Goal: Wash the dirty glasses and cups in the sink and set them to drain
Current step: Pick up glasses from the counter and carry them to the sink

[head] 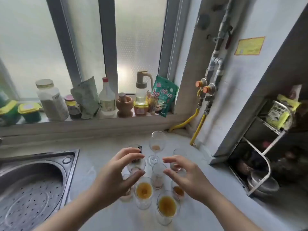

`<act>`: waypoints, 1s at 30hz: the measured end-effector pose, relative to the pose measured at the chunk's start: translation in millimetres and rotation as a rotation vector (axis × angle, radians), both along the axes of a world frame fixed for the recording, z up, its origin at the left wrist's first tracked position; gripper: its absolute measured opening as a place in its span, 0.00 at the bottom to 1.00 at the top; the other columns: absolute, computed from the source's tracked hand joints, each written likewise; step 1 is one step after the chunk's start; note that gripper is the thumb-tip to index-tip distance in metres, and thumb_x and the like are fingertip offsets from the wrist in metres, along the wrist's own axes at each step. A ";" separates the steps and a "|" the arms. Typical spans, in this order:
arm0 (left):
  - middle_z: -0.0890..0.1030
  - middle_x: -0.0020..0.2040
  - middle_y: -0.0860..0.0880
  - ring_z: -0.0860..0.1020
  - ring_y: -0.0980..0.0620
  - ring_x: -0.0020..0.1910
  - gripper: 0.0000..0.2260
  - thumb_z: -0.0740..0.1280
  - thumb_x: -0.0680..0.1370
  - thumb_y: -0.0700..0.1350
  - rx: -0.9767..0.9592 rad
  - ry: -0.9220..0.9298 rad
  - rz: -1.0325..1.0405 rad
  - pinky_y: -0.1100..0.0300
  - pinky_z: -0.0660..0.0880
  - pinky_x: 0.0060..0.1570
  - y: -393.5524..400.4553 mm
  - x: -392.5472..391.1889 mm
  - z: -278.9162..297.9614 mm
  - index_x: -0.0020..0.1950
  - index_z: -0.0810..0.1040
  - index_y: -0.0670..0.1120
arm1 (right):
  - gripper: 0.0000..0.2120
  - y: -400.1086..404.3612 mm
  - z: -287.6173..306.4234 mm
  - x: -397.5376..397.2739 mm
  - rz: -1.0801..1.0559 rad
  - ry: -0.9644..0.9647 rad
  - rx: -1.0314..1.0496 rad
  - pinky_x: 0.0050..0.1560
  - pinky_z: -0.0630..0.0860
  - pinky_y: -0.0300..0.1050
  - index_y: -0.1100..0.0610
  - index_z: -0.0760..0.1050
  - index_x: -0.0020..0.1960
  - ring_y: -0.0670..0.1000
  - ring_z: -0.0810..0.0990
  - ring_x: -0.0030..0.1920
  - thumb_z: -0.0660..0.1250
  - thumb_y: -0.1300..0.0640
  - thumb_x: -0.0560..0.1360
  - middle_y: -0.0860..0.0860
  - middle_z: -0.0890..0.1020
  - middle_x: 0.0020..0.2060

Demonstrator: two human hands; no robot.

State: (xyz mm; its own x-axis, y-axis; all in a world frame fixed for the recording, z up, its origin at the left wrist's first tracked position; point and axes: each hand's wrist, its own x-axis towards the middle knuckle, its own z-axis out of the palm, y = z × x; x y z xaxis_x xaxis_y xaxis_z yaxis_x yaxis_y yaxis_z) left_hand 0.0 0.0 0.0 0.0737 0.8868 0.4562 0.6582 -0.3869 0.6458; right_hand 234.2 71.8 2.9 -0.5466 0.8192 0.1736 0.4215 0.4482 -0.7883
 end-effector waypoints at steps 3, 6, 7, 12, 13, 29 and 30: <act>0.71 0.62 0.68 0.71 0.66 0.62 0.20 0.63 0.71 0.65 -0.161 0.026 0.041 0.66 0.71 0.59 2.5 2.6 -26.9 0.60 0.75 0.61 | 0.14 4.7 -29.2 4.2 -0.041 -0.067 -0.036 0.56 0.70 0.32 0.46 0.77 0.58 0.37 0.74 0.58 0.68 0.46 0.73 0.37 0.78 0.54; 0.70 0.64 0.64 0.72 0.62 0.62 0.25 0.65 0.70 0.64 -0.297 0.116 0.066 0.60 0.73 0.58 9.0 11.9 -52.7 0.65 0.73 0.59 | 0.15 7.5 -53.6 14.7 -0.089 -0.175 -0.111 0.53 0.69 0.27 0.44 0.75 0.59 0.39 0.73 0.59 0.70 0.46 0.73 0.40 0.77 0.56; 0.70 0.66 0.61 0.72 0.59 0.64 0.26 0.67 0.70 0.62 -0.337 0.154 0.068 0.58 0.73 0.60 12.7 16.0 -60.4 0.67 0.72 0.58 | 0.18 9.2 -61.4 18.6 -0.089 -0.232 -0.115 0.53 0.68 0.26 0.44 0.74 0.61 0.39 0.72 0.59 0.70 0.45 0.72 0.40 0.76 0.58; 0.59 0.76 0.51 0.57 0.50 0.74 0.37 0.72 0.71 0.58 -0.512 0.434 0.060 0.55 0.62 0.69 32.1 35.2 -98.2 0.76 0.59 0.55 | 0.37 4.0 -96.6 18.6 0.034 -0.558 -0.140 0.69 0.64 0.43 0.45 0.63 0.71 0.45 0.64 0.68 0.71 0.37 0.66 0.43 0.67 0.66; 0.56 0.77 0.49 0.54 0.49 0.76 0.39 0.72 0.71 0.58 -0.552 0.486 0.064 0.53 0.62 0.70 36.2 38.3 -106.6 0.77 0.56 0.55 | 0.40 2.2 -104.2 15.9 0.054 -0.599 -0.138 0.70 0.62 0.44 0.45 0.61 0.73 0.45 0.62 0.70 0.71 0.36 0.66 0.43 0.65 0.68; 0.62 0.69 0.47 0.63 0.46 0.66 0.38 0.70 0.70 0.53 -0.701 0.621 0.138 0.55 0.69 0.57 44.7 60.5 -131.3 0.76 0.55 0.55 | 0.37 -7.3 -131.0 -2.3 0.119 -0.814 0.015 0.62 0.64 0.46 0.46 0.57 0.73 0.50 0.61 0.69 0.67 0.41 0.68 0.47 0.63 0.68; 0.63 0.68 0.47 0.64 0.46 0.66 0.39 0.70 0.69 0.53 -0.692 0.593 0.154 0.56 0.69 0.57 39.1 59.4 -128.3 0.76 0.56 0.56 | 0.36 -8.7 -127.9 -0.7 0.121 -0.809 0.015 0.62 0.64 0.45 0.46 0.57 0.73 0.50 0.62 0.68 0.66 0.40 0.68 0.46 0.63 0.67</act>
State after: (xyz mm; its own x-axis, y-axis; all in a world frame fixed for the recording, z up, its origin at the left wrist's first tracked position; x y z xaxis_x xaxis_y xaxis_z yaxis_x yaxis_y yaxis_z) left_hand 59.4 39.1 -128.3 -0.0150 0.9671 -0.2540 0.9673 0.0783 0.2410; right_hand 233.5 63.1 -125.0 -0.5918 0.7474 -0.3019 0.8056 0.5349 -0.2549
